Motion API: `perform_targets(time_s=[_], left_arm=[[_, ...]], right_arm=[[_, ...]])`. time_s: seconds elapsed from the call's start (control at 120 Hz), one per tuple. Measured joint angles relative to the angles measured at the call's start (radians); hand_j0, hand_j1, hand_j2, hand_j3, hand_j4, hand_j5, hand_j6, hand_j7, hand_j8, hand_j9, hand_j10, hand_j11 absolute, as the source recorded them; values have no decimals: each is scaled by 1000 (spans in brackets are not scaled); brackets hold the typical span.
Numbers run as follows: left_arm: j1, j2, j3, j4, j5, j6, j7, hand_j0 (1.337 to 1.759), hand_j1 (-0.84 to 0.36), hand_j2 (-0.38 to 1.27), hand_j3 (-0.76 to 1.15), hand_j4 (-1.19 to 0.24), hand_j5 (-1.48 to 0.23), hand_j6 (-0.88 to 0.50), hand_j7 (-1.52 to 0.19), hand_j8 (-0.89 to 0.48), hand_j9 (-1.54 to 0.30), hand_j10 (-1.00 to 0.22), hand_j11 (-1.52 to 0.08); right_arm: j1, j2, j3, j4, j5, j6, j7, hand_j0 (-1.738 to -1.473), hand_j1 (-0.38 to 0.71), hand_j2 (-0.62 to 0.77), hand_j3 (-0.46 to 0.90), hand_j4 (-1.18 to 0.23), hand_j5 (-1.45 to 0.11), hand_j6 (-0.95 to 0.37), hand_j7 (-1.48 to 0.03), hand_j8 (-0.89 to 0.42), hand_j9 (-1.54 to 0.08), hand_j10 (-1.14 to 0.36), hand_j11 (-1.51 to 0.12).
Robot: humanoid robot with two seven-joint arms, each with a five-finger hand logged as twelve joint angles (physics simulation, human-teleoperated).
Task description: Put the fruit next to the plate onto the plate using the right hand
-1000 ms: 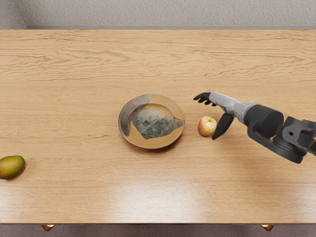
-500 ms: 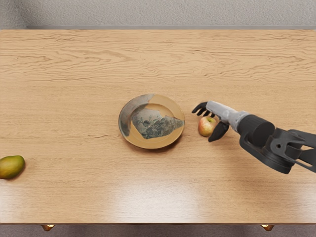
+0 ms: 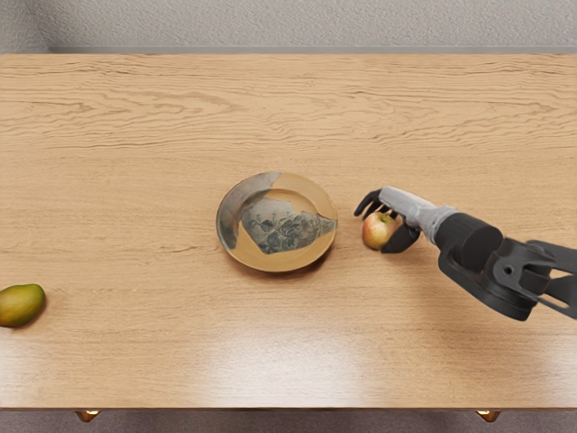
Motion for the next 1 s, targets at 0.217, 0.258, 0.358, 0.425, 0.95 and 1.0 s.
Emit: perform_targets(time_s=[0.217, 0.258, 0.358, 0.425, 0.95, 1.0], left_arm=[[0, 0, 0, 0, 0, 0, 0, 1658, 55, 49, 0, -245, -318, -245, -318, -245, -318, -245, -318], [0, 0, 0, 0, 0, 0, 0, 1658, 55, 49, 0, -245, -318, -245, -318, -245, -318, -245, -318], [0, 0, 0, 0, 0, 0, 0, 1658, 55, 49, 0, -245, -318, -245, -318, -245, -318, -245, -318], [0, 0, 0, 0, 0, 0, 0, 1658, 55, 49, 0, -245, -318, -245, -318, -245, -318, -245, -318], [0, 0, 0, 0, 0, 0, 0, 1658, 55, 49, 0, -245, -318, -245, -318, -245, -318, -245, -318], [0, 0, 0, 0, 0, 0, 0, 1658, 55, 49, 0, -245, -318, -245, -318, -245, -318, -245, -318]], right_arm=[[-3, 18, -5, -15, -16, 2, -1, -1650, 185, -131, -2, -511, -641, -446, -648, -430, -642, -399, -741], [-3, 19, -7, -16, -18, 2, -1, -1648, 192, -125, -3, -534, -650, -438, -668, -435, -639, -383, -773], [-3, 20, -9, -17, -20, 3, 0, -1643, 205, -127, -1, -569, -703, -408, -717, -396, -698, -339, -843], [-2, 19, -10, -17, -19, 4, 0, -1641, 215, -118, -1, -588, -751, -383, -753, -387, -717, -337, -850], [32, -11, 116, -12, 168, 153, 3, -1650, 242, 71, 0, -647, -860, -401, -848, -374, -847, -626, -834], [32, -16, 147, -12, 190, 188, 3, -1651, 233, 55, 0, -648, -860, -404, -849, -378, -848, -633, -836]])
